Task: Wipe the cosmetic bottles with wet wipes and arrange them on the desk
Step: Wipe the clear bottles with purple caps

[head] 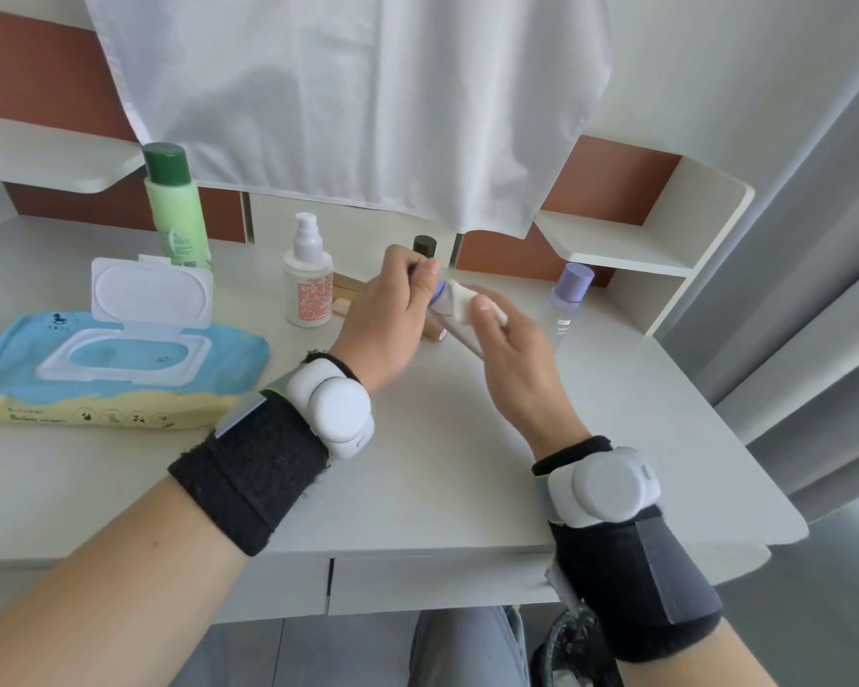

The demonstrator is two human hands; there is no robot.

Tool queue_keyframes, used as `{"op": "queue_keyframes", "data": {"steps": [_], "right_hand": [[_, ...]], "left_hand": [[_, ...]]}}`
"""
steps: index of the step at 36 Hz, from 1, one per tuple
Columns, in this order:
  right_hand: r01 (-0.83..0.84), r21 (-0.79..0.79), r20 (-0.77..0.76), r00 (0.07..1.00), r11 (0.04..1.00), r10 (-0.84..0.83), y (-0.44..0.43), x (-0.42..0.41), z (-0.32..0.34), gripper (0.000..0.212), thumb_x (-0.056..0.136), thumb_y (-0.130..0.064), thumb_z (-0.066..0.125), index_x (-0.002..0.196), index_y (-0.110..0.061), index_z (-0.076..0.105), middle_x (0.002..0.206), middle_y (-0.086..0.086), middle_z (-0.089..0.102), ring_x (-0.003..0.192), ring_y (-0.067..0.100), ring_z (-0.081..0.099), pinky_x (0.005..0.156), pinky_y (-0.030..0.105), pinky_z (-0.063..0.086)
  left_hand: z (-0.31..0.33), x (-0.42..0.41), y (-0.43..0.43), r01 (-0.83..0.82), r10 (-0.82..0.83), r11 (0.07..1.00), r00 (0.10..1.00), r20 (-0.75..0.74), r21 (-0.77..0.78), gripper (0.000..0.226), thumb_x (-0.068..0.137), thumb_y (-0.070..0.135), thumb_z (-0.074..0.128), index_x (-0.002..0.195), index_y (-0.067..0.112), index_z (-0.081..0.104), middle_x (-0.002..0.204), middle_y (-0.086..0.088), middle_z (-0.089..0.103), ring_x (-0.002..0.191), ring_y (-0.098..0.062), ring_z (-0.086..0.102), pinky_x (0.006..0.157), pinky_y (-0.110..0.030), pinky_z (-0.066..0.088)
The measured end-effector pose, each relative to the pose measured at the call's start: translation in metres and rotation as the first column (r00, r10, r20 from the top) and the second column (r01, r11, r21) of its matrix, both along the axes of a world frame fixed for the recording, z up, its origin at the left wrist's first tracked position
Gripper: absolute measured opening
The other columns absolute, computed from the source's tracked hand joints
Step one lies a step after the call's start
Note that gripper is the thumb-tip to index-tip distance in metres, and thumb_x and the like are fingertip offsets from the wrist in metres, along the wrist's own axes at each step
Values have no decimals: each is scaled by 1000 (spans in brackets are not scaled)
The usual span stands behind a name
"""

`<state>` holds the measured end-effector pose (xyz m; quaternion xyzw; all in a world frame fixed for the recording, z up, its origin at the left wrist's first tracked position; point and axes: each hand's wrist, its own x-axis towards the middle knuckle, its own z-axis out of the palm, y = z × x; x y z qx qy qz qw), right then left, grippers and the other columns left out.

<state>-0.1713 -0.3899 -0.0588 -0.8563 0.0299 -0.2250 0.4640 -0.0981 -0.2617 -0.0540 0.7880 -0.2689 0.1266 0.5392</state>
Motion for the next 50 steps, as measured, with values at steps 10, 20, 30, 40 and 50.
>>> {"op": "queue_keyframes", "data": {"steps": [10,20,30,40,50], "right_hand": [[66,-462,153,988,885,7,15,-2,1,60,99,-48,22,146,-18,45,149,-3,47,139,18,39,113,41,28],[221,-438,265,958,871,-110,15,-1,-2,41,89,-28,59,127,-13,62,111,3,70,107,29,61,88,43,48],[65,-226,18,998,972,-62,14,-8,9,30,100,-29,39,72,-25,48,65,-10,56,63,5,50,59,23,35],[-164,761,-152,896,628,417,-2,-6,22,52,94,-17,31,61,-9,71,67,8,65,61,20,62,79,37,51],[-250,863,-63,809,439,584,-12,-8,16,36,92,-24,43,86,-11,76,81,7,62,69,22,61,73,36,53]], "left_hand": [[2,-4,-2,55,-65,995,990,-122,-83,28,102,39,34,101,12,40,79,8,53,69,-6,59,76,-40,51],[1,-7,0,147,-148,988,989,-24,-38,22,104,32,30,98,11,38,73,10,44,58,6,50,57,-12,36],[2,-8,2,204,-220,975,952,215,91,29,102,31,33,100,7,50,72,18,47,66,-2,46,66,-32,39],[6,-14,-1,384,-380,922,921,81,-38,28,99,45,28,101,29,50,74,5,55,60,-15,52,65,-37,47],[14,-15,0,439,-509,829,848,-144,-346,23,98,36,38,102,20,54,65,9,51,59,-14,47,57,-25,38]]}}
